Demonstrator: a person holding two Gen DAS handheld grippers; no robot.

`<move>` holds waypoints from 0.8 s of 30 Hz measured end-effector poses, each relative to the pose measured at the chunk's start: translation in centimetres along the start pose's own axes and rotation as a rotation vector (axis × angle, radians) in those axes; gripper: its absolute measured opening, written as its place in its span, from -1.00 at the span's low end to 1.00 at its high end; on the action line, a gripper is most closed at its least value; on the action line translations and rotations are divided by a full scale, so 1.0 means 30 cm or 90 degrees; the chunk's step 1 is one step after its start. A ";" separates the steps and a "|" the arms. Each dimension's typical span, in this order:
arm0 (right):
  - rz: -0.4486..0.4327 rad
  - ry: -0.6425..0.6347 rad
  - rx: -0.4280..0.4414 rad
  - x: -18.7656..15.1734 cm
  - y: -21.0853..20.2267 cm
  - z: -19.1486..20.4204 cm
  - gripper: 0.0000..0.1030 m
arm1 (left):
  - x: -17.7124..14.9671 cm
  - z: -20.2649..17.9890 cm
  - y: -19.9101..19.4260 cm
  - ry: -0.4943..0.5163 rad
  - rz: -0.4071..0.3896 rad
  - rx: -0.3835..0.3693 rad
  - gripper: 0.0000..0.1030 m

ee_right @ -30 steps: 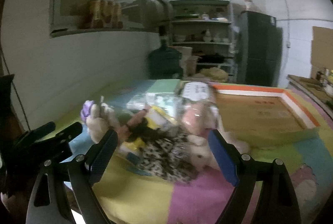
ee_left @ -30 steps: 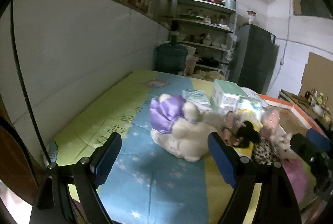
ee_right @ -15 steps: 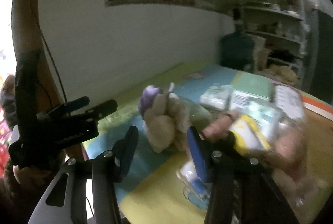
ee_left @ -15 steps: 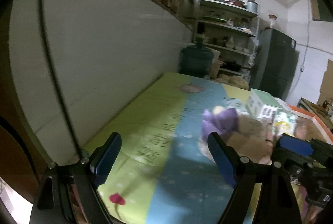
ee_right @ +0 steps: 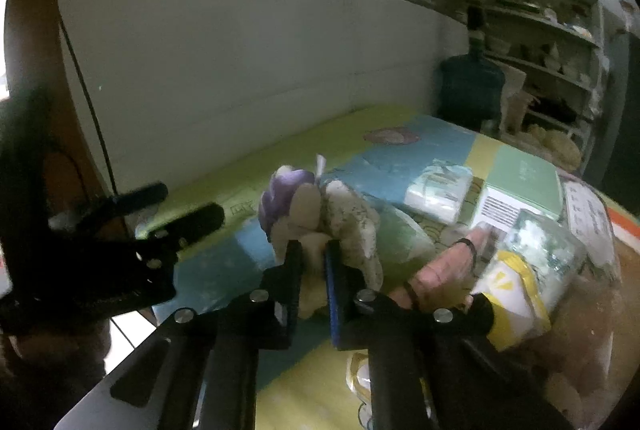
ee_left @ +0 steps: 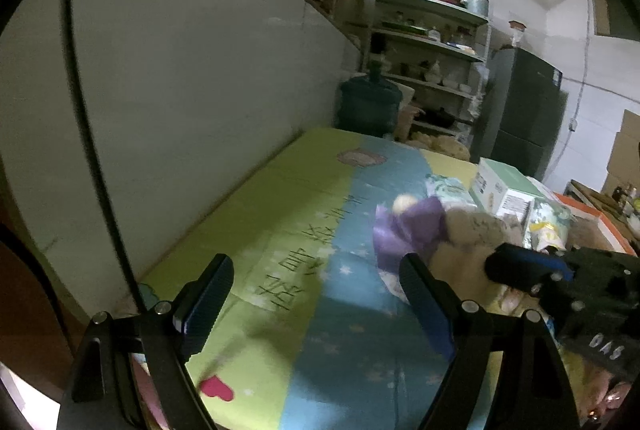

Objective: Organize soft objects
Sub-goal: 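Grasp the white floral scrunchie with the left tool while the right tool grasps the purple-hatted white plush bear, then carry the scrunchie with the left tool while the right tool carries the plush bear to the box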

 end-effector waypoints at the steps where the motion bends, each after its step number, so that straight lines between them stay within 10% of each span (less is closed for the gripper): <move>1: -0.011 0.011 0.011 0.007 -0.022 -0.005 -0.82 | -0.006 -0.014 0.005 0.003 0.004 -0.004 0.65; 14: -0.114 0.069 0.022 0.099 -0.284 -0.091 -0.91 | -0.039 -0.161 0.155 0.063 0.069 -0.090 0.56; 17: -0.126 0.080 0.025 0.113 -0.314 -0.110 -0.91 | -0.062 -0.204 0.198 0.065 0.102 -0.121 0.16; 19: -0.133 0.086 0.027 0.118 -0.332 -0.126 -0.91 | -0.059 -0.229 0.204 0.086 0.089 -0.121 -0.78; 24: -0.148 0.092 0.024 0.130 -0.370 -0.154 -0.91 | -0.055 -0.253 0.200 0.068 0.081 -0.148 -0.88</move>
Point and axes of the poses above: each gripper's, at about its wrist camera, not at the fingertips, and y roughly the way its jaws point, z to its left, x to its top, the point moved 10 cm from there along y, roughly the way its jaws point, and after that the axes turned 7 degrees about y, right-handed, at the moved point
